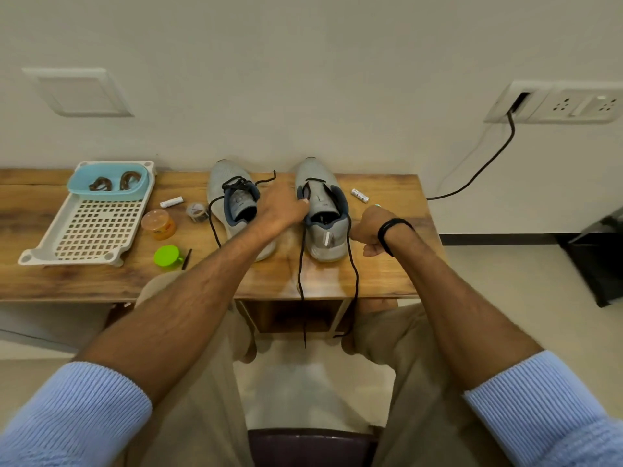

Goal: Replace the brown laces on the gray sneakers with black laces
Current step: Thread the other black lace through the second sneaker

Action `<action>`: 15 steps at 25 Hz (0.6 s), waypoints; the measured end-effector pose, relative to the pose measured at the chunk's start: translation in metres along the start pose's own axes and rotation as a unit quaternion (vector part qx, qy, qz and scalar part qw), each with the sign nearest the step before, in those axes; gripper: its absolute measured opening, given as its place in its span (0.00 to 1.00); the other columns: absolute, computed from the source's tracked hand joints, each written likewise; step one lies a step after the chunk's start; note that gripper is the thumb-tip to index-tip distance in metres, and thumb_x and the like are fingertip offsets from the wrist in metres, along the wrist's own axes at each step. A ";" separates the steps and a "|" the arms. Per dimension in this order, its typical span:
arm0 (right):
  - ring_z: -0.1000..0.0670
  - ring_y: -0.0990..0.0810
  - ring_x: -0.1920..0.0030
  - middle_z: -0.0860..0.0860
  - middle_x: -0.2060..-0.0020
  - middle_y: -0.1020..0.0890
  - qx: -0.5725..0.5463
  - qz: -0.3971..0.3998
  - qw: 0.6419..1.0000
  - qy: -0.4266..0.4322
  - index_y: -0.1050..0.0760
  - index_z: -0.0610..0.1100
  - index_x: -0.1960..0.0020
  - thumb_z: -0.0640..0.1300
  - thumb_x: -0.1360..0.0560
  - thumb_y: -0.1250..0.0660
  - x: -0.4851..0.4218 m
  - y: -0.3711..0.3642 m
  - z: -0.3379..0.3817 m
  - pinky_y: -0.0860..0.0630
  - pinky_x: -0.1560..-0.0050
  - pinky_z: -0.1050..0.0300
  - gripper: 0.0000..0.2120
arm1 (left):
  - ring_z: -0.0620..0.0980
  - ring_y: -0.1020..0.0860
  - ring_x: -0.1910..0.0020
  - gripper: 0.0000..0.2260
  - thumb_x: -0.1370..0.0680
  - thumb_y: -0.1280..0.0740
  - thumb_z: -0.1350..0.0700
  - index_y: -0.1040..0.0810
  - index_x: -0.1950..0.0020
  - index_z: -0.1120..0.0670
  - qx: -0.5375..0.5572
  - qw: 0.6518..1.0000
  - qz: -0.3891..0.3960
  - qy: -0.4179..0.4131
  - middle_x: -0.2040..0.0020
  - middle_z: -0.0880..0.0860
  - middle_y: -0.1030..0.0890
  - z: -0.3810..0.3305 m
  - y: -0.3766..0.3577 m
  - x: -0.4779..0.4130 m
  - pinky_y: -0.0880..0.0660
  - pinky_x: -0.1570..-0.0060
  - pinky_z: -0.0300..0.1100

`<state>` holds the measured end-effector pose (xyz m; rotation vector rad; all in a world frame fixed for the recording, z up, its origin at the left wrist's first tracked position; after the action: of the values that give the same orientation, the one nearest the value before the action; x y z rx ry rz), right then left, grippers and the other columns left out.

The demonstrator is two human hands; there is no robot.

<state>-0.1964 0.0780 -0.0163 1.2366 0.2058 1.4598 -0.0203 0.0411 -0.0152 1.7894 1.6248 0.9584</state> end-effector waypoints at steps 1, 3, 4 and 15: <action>0.45 0.17 0.60 0.45 0.59 0.22 -0.001 0.011 1.000 -0.001 0.30 0.41 0.57 0.40 0.21 0.36 0.007 -0.004 -0.002 0.17 0.51 0.47 0.06 | 0.54 0.25 0.65 0.14 0.22 0.32 0.55 0.29 0.67 0.56 0.021 0.999 0.033 0.022 0.68 0.55 0.26 0.006 -0.005 0.007 0.33 0.71 0.40; 0.45 0.18 0.58 0.45 0.58 0.23 -0.032 0.041 0.999 -0.010 0.31 0.42 0.57 0.39 0.22 0.35 0.014 -0.012 -0.005 0.18 0.49 0.48 0.07 | 0.53 0.21 0.63 0.08 0.23 0.32 0.56 0.25 0.61 0.56 0.070 0.990 0.102 0.063 0.62 0.56 0.21 0.015 -0.017 0.022 0.22 0.65 0.44; 0.46 0.19 0.59 0.44 0.59 0.22 -0.049 0.053 0.997 -0.015 0.30 0.42 0.57 0.37 0.22 0.34 0.017 -0.015 -0.006 0.18 0.51 0.49 0.06 | 0.54 0.19 0.60 0.04 0.23 0.31 0.57 0.23 0.57 0.56 0.082 0.986 0.122 0.073 0.58 0.57 0.19 0.018 -0.022 0.029 0.18 0.60 0.47; 0.45 0.14 0.60 0.43 0.65 0.16 -0.052 0.056 0.997 -0.016 0.23 0.37 0.53 0.35 0.27 0.29 0.027 -0.049 -0.004 0.17 0.53 0.47 0.05 | 0.54 0.15 0.62 0.04 0.25 0.31 0.61 0.21 0.52 0.59 0.008 0.988 0.141 0.059 0.59 0.58 0.16 0.008 -0.033 0.048 0.16 0.60 0.52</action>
<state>-0.1633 0.1179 -0.0371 1.2024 0.0386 1.5251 -0.0323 0.0937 -0.0386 2.0458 1.4740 1.2005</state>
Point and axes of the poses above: each hand's wrist, its own x-axis away from the middle knuckle, its own y-axis out of the back of the hand, z = x × y, the point moved 1 cm from there along -x, towards the middle knuckle
